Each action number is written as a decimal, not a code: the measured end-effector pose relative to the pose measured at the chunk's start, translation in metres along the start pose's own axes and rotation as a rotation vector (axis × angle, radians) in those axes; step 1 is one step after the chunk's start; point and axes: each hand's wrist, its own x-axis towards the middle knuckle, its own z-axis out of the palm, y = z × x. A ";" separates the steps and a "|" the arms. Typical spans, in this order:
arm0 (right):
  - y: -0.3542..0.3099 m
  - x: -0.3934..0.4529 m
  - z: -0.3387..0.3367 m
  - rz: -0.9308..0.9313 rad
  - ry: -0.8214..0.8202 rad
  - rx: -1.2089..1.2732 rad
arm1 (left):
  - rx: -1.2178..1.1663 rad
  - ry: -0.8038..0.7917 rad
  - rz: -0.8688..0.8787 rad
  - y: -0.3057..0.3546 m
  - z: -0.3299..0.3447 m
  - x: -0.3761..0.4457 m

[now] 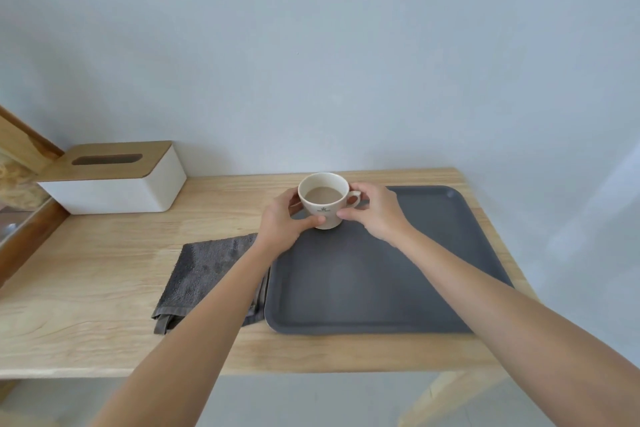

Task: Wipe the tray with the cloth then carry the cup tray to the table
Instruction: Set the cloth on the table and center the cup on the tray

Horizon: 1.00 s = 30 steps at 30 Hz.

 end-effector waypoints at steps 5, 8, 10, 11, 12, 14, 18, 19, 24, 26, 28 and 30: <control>0.009 -0.025 -0.038 -0.020 0.003 -0.021 | 0.015 -0.006 0.051 0.019 0.030 -0.014; 0.015 -0.040 -0.057 -0.003 0.019 -0.028 | 0.016 -0.008 0.059 0.028 0.050 -0.023; 0.019 -0.049 -0.065 0.007 0.028 -0.033 | 0.029 -0.019 0.070 0.031 0.060 -0.028; 0.022 -0.052 -0.068 0.014 0.032 -0.035 | 0.034 -0.023 0.073 0.032 0.064 -0.031; 0.024 -0.056 -0.070 0.022 0.036 -0.033 | 0.039 -0.028 0.074 0.033 0.068 -0.033; 0.028 -0.062 -0.073 0.035 0.040 -0.026 | 0.045 -0.036 0.071 0.032 0.073 -0.037; 0.034 -0.070 -0.072 0.041 0.044 -0.011 | 0.063 -0.045 0.063 0.029 0.078 -0.043; 0.036 -0.071 -0.071 0.042 0.042 -0.010 | 0.065 -0.046 0.061 0.028 0.078 -0.044; 0.042 -0.074 -0.069 0.040 0.038 -0.006 | 0.075 -0.046 0.046 0.026 0.080 -0.047; 0.042 -0.075 -0.068 0.046 0.039 -0.002 | 0.084 -0.049 0.039 0.027 0.080 -0.049; 0.043 -0.076 -0.068 0.053 0.034 0.001 | 0.090 -0.054 0.034 0.026 0.081 -0.049; 0.042 -0.078 -0.068 0.062 0.005 0.001 | 0.100 -0.087 0.036 0.027 0.079 -0.051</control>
